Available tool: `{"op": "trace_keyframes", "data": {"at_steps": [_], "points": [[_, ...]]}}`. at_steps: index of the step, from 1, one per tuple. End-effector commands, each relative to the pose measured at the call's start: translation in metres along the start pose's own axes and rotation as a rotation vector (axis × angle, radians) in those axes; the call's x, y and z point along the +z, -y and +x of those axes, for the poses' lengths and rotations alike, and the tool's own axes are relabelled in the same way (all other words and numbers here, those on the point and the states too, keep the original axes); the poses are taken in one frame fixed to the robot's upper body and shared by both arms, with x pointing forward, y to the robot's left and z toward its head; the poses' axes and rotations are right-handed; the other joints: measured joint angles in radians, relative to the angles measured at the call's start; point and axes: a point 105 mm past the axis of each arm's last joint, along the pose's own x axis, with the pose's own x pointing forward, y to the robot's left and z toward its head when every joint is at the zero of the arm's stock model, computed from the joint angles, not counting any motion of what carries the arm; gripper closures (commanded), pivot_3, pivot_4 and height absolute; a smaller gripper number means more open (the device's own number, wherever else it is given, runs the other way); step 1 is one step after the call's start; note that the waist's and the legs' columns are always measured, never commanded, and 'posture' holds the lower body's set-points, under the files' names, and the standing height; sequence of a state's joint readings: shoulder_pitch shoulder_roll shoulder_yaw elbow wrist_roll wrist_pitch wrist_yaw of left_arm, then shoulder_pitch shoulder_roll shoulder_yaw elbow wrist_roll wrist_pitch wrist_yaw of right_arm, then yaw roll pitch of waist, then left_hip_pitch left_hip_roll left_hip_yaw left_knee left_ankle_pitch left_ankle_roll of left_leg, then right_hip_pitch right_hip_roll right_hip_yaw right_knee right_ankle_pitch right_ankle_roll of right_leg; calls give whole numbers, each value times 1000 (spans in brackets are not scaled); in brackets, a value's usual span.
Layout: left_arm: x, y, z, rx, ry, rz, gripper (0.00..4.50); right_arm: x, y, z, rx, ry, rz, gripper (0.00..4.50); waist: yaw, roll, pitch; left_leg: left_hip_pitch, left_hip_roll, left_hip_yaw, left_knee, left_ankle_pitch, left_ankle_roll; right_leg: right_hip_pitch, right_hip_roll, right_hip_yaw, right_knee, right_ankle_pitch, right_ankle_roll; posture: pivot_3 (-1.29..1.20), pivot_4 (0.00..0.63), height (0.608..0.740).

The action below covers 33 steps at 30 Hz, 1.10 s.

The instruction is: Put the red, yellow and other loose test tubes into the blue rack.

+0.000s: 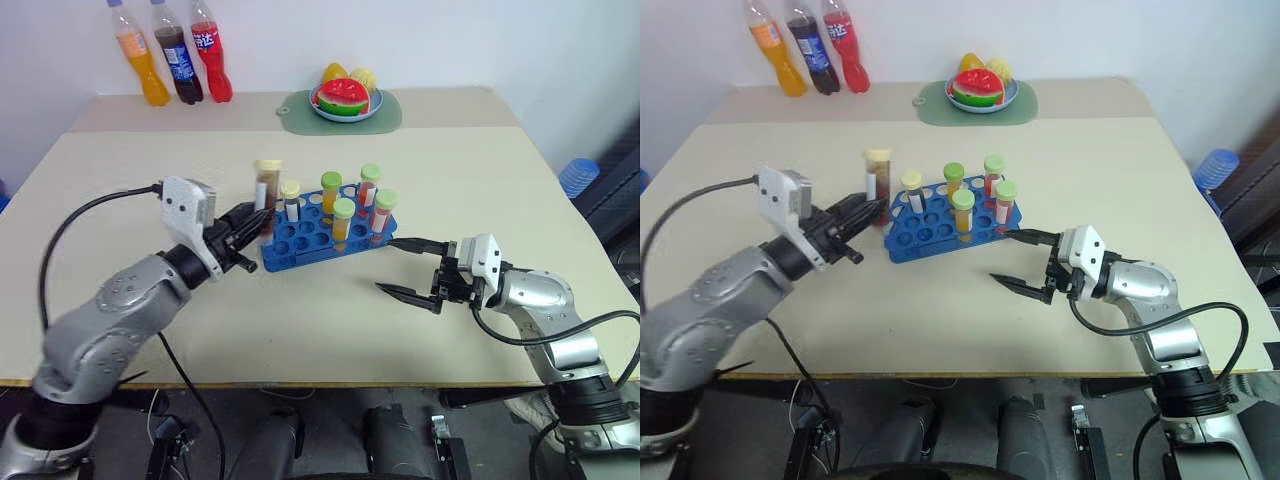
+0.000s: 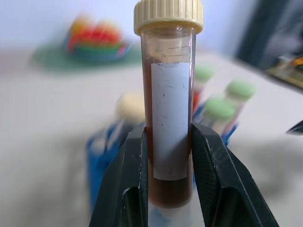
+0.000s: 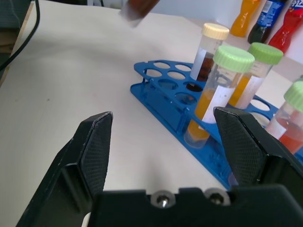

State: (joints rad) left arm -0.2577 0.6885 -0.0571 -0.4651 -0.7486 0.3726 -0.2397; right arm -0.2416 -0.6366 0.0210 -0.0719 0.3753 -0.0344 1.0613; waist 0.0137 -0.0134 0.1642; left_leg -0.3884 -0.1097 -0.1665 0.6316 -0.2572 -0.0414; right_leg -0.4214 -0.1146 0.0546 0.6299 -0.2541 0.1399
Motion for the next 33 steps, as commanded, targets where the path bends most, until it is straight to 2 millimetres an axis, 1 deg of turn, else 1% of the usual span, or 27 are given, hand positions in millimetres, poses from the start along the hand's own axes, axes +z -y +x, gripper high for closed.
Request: {"op": "trace_keyframes", "data": {"at_steps": [1, 3, 5, 7, 10, 13, 17, 19, 23, 27, 29, 31, 32, 33], "points": [[-8, 8, 12, -44, 107, 117, 3776, 9, 7, -7, -46, 15, -40, 714, 0, 0, 0, 0, 0, 0, 0, 0, 0, 0, 0, 0, 0, 0, 0, 0, 150, 740], [-19, 14, 19, -58, 139, 90, 3776, 10, 7, -10, -51, 7, -38, 714, 0, 0, 0, 0, 0, 0, 0, 0, 0, 0, 0, 0, -1, 1, 2, 0, 150, 740], [-28, 25, 24, -93, 141, 141, 3776, 10, 7, -14, -57, -7, -36, 714, -1, -1, 0, -1, 0, -1, 0, 0, 0, -1, 0, 0, 0, 1, 2, 0, 150, 740], [-36, 33, 26, -91, 132, 133, 3776, 10, 8, -20, -63, -26, -37, 714, -2, -1, 0, -1, 0, -1, 0, 0, 1, -2, 0, 0, 0, 1, 2, 0, 150, 740], [-39, 55, 23, -105, 135, 117, 3776, 13, 8, -28, -67, -45, -36, 714, -2, 0, 0, -1, 0, -1, 0, -1, 2, -2, 0, 0, 0, 1, 3, 0, 150, 740], [-41, 67, 21, -86, 119, 142, 3776, 15, 10, -35, -77, -61, -31, 714, 0, -1, 0, -1, 0, -1, 0, -2, 3, -2, 0, 0, 0, 2, 3, 0, 150, 740], [-49, 67, 18, -2, 78, 169, 3776, 17, 11, -40, -82, -76, -30, 714, 0, -1, 0, -1, 0, -1, 1, -2, 3, -1, 0, 0, 1, 2, 3, 0, 150, 740], [-49, 69, 18, 24, 87, 166, 3776, 17, 11, -41, -81, -81, -28, 714, -1, -1, 0, -1, 0, -1, 1, -2, 4, -1, 0, 0, 1, 2, 4, 0, 150, 740], [-58, 59, 17, 74, 99, 160, 3776, 16, 11, -39, -81, -80, -24, 714, 1, 0, 0, -1, 0, -1, 1, -2, 4, -1, 0, 0, 1, 2, 4, 0, 150, 740], [-75, 40, 11, 113, 89, 149, 3776, 15, 10, -36, -80, -74, -24, 714, -1, 0, 0, 0, 0, -1, 1, -2, 4, -1, 0, 0, 1, 2, 4, 0, 150, 740], [-80, 21, 7, 154, 85, 146, 3776, 14, 10, -35, -79, -73, -24, 714, 0, 0, 0, 0, 0, -1, 1, -2, 4, -1, 0, 0, 1, 2, 4, 0, 150, 740], [-81, -11, 3, 193, 76, 169, 3776, 13, 10, -35, -79, -72, -24, 714, 0, 0, 0, 0, 0, -1, 1, -2, 4, -1, 0, 0, 1, 2, 4, 0, 150, 740], [-81, -21, 3, 201, 77, 177, 3776, 13, 10, -35, -79, -71, -23, 714, 0, 0, 0, 0, 0, -1, 1, -2, 4, -1, 0, 0, 1, 2, 4, 0, 150, 740], [-80, -27, 2, 203, 78, 182, 3776, 13, 10, -35, -79, -71, -24, 714, 0, 0, 0, 0, 0, -2, 1, -2, 3, -1, 0, -1, 1, 2, 4, 0, 150, 740]]}}
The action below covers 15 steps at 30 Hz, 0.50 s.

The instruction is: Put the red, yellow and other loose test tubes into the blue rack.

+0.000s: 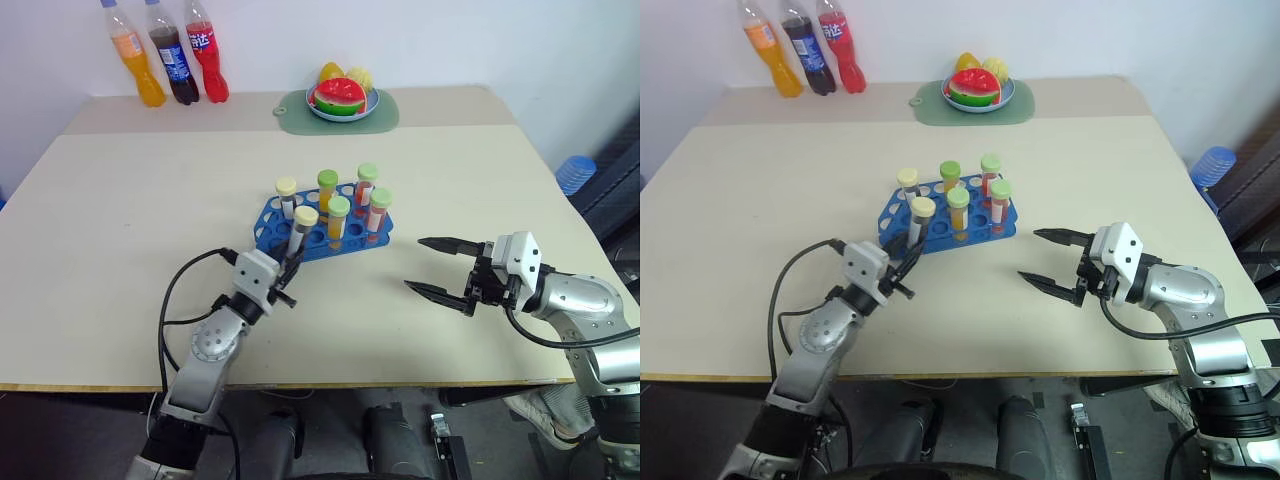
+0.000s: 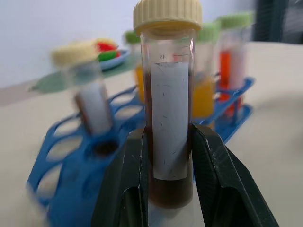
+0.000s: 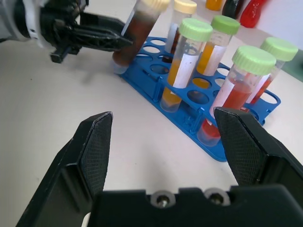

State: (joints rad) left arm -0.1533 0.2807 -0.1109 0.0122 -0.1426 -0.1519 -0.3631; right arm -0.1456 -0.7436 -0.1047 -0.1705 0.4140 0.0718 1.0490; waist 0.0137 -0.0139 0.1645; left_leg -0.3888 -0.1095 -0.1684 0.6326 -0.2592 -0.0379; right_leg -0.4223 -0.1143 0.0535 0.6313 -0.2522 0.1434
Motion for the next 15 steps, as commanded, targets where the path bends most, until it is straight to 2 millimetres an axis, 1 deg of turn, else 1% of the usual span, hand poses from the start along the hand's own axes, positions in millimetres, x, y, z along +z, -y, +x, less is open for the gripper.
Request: {"op": "trace_keyframes", "data": {"at_steps": [1, 3, 5, 10, 15], "points": [[15, -40, 1, 68, 79, 29, 3776, 9, 2, 0, -5, 33, -39, 714, 0, 0, 0, 0, 0, 0, 0, 0, 0, 0, 0, 0, 0, 0, 0, 0, 150, 740], [16, -43, 5, 55, 98, 29, 3776, 9, 2, 1, -5, 34, -38, 714, -1, 0, 0, 0, 0, 1, 0, 0, 0, 0, 0, 0, 0, 0, 0, 0, 150, 740], [20, -40, 8, 42, 129, 25, 3776, 9, 2, 0, -6, 36, -37, 714, 1, 0, 0, 0, -1, 1, 0, 1, -1, 0, -1, 0, -1, 0, 0, 0, 150, 740], [38, -34, 10, 11, 219, -14, 3776, 8, 0, 0, -7, 37, -34, 714, -2, 0, 0, 0, -1, 1, 0, 1, -1, 0, -1, 0, -1, 0, 1, 0, 150, 740], [47, -37, 12, -6, 260, -34, 3776, 8, -2, 0, -9, 42, -26, 714, -1, 0, 0, 0, 0, 1, 0, 1, -1, 0, -1, 0, 0, 0, 1, 0, 150, 740]]}}
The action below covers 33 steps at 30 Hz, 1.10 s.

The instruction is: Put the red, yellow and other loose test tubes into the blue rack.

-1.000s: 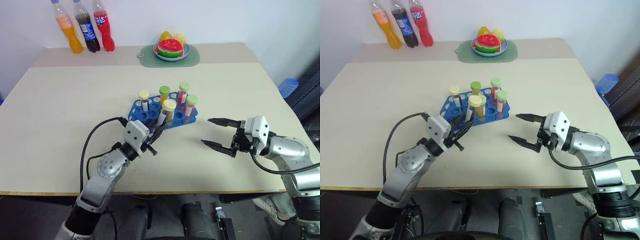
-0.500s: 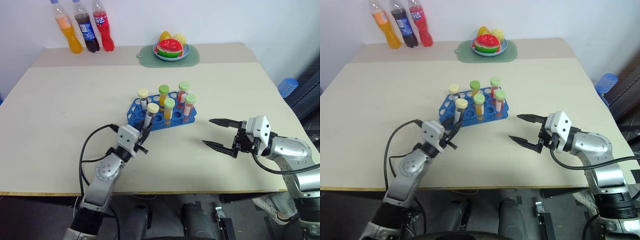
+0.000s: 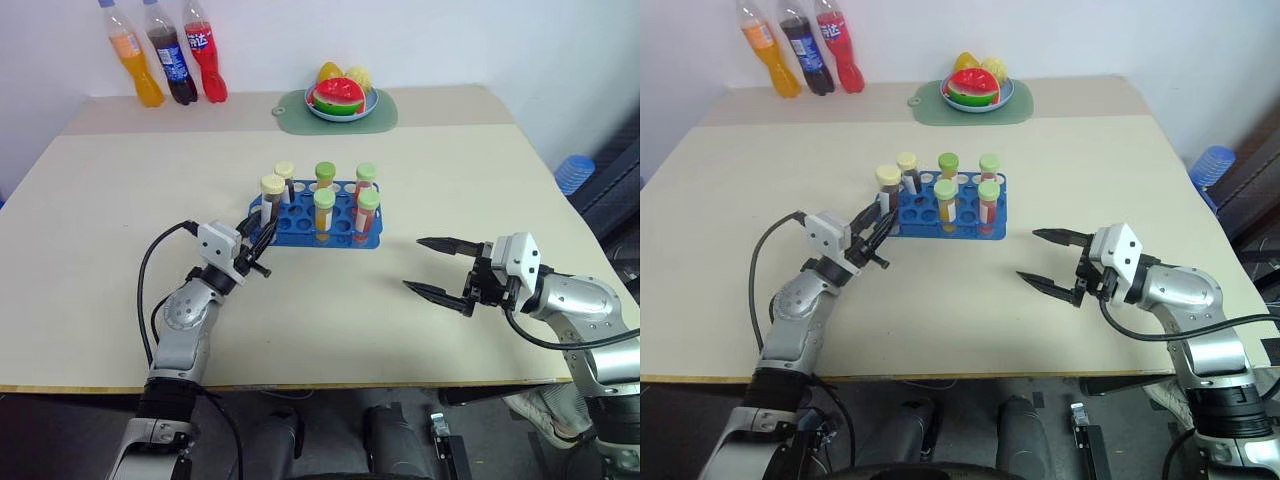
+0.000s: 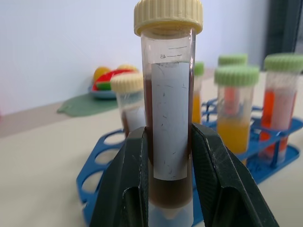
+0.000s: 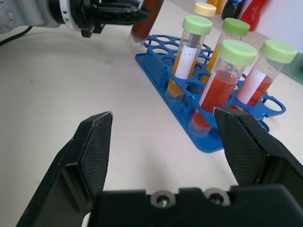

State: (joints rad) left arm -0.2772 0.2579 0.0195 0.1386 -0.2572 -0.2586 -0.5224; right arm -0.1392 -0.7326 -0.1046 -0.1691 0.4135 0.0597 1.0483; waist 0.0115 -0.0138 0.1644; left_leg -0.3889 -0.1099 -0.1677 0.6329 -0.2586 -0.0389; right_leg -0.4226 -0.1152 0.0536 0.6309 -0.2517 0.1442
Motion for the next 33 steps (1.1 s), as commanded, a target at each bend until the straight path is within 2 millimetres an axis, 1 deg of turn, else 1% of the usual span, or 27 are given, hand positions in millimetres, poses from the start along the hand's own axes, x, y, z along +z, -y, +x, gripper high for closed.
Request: {"op": "trace_keyframes", "data": {"at_steps": [1, 4, 8, 10, 15, 20, 24, 27, 29, 33], "points": [[23, -6, 4, -4, 98, 8, 3776, 8, -1, 0, -7, 31, -27, 714, 1, 0, 0, 0, 0, 0, 0, 0, 0, 0, 0, 0, 0, 0, 0, 0, 150, 740], [24, -9, 6, -2, 104, 3, 3776, 8, -1, 0, -9, 32, -24, 714, 1, 0, 0, 0, 0, 0, 0, 0, 0, 0, 0, 0, 0, 0, 0, 0, 150, 740], [16, -10, 11, 5, 80, 9, 3776, 7, -2, 0, -10, 33, -20, 714, 1, 0, 0, 0, 0, 0, 0, 0, 0, 0, 0, 0, 0, 0, 0, 0, 150, 740], [10, -10, 16, 12, 69, 11, 3776, 6, -2, 0, -10, 33, -17, 714, 1, 0, 0, 0, 0, 0, 1, 0, 0, 0, 0, 0, 0, 0, 0, 0, 150, 740], [8, -8, 27, 15, 71, 6, 3776, 7, -4, 0, -8, 31, -13, 714, 1, 0, 0, 0, 0, 0, 1, 0, 0, 0, 0, 0, 0, 0, 0, 0, 150, 740], [-2, 3, 29, -29, 46, -12, 3776, 6, -5, -2, -12, 25, -10, 714, 1, 0, 0, 0, 0, 0, 1, 0, -1, 0, 0, 0, 0, 0, 0, 0, 150, 740], [-3, 11, 30, -69, 45, -37, 3776, 6, -6, -3, -19, 24, -10, 714, 1, 0, 0, 0, 0, 0, 1, 0, -1, 0, 0, 0, 0, 0, 0, 0, 150, 740], [-6, 13, 26, -73, 26, -54, 3776, 6, -6, -4, -24, 24, -7, 714, 1, 0, 0, 0, 0, 0, 1, 0, -1, 0, 0, 0, 0, 0, 0, 0, 150, 740], [-9, 10, 24, -54, 6, -52, 3776, 5, -7, -3, -26, 24, -3, 714, 1, 0, 0, 0, 0, 0, 1, 0, -1, 0, 0, 0, 0, 0, 0, 0, 150, 740], [-11, 6, 26, -39, -8, -42, 3776, 4, -8, -1, -28, 28, 0, 714, 1, 0, 0, 0, 0, 0, 1, 0, -1, 0, 0, 0, 0, 0, 0, 0, 150, 740]]}}
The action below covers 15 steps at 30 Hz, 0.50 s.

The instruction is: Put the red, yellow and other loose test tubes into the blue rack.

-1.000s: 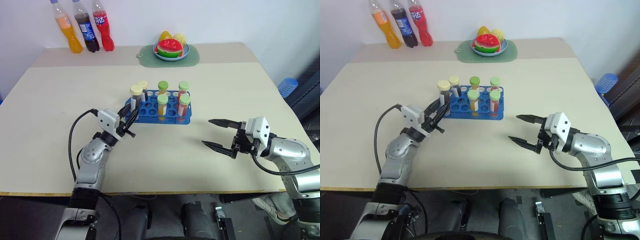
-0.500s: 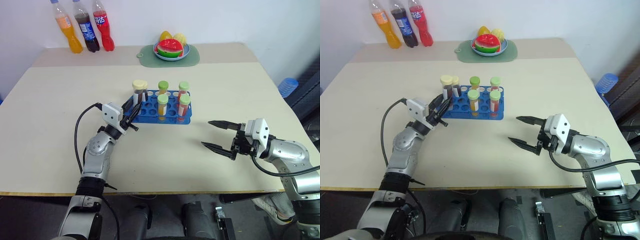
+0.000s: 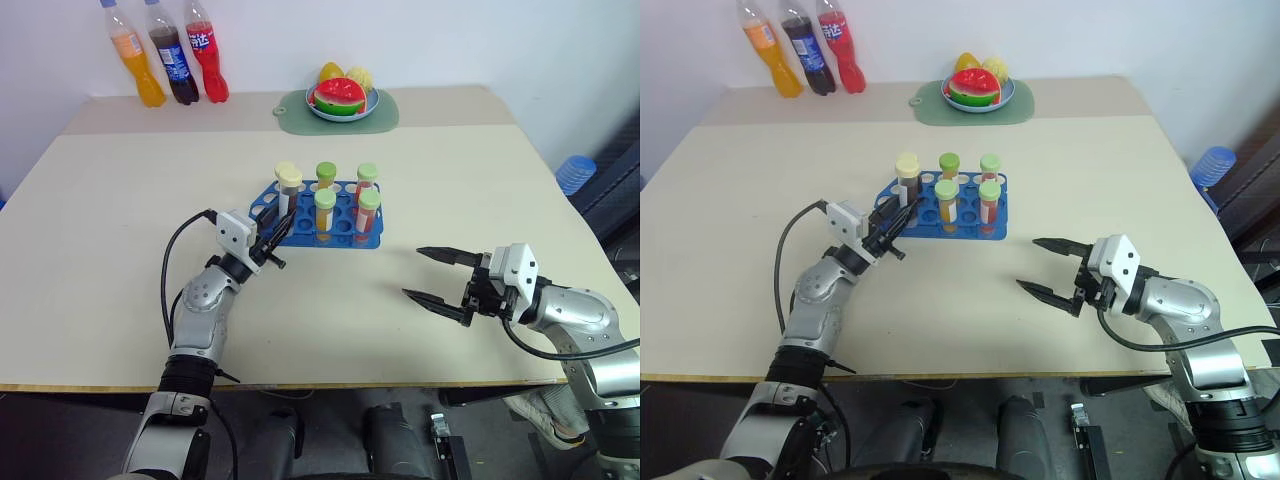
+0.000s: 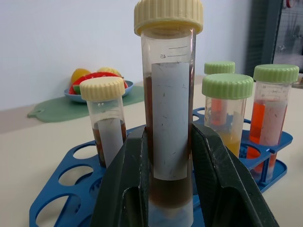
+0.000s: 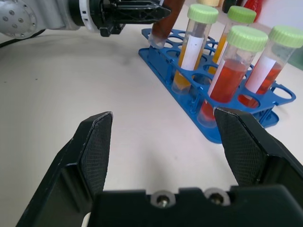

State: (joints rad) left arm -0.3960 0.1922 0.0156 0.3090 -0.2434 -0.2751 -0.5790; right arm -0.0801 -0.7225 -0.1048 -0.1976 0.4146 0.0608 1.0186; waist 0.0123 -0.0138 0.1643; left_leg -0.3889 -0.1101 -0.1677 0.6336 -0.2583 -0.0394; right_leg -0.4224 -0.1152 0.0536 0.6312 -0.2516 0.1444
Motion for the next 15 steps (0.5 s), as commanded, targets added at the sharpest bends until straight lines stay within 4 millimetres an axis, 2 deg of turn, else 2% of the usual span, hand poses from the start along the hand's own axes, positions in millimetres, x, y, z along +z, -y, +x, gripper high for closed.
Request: {"op": "trace_keyframes", "data": {"at_steps": [1, 7, 15], "points": [[3, -6, 1, 22, 1, 35, 3776, 11, 0, 1, -12, 40, -34, 714, 0, 0, 0, 0, 0, 0, 0, 0, 0, 0, 0, 0, 0, 0, 0, 0, 150, 740], [8, -18, 3, 71, 5, 118, 3776, 10, 0, 1, -16, 41, -29, 714, 0, 0, 0, 0, 0, 0, 0, 0, 0, 0, 0, 0, 0, 0, 0, 0, 150, 740], [18, -16, 10, 78, 50, 154, 3776, 11, 0, 3, -16, 46, -30, 714, 0, 0, 0, 0, 0, 0, 0, 0, 0, 0, 0, 0, 0, 0, 0, 0, 150, 740]]}}
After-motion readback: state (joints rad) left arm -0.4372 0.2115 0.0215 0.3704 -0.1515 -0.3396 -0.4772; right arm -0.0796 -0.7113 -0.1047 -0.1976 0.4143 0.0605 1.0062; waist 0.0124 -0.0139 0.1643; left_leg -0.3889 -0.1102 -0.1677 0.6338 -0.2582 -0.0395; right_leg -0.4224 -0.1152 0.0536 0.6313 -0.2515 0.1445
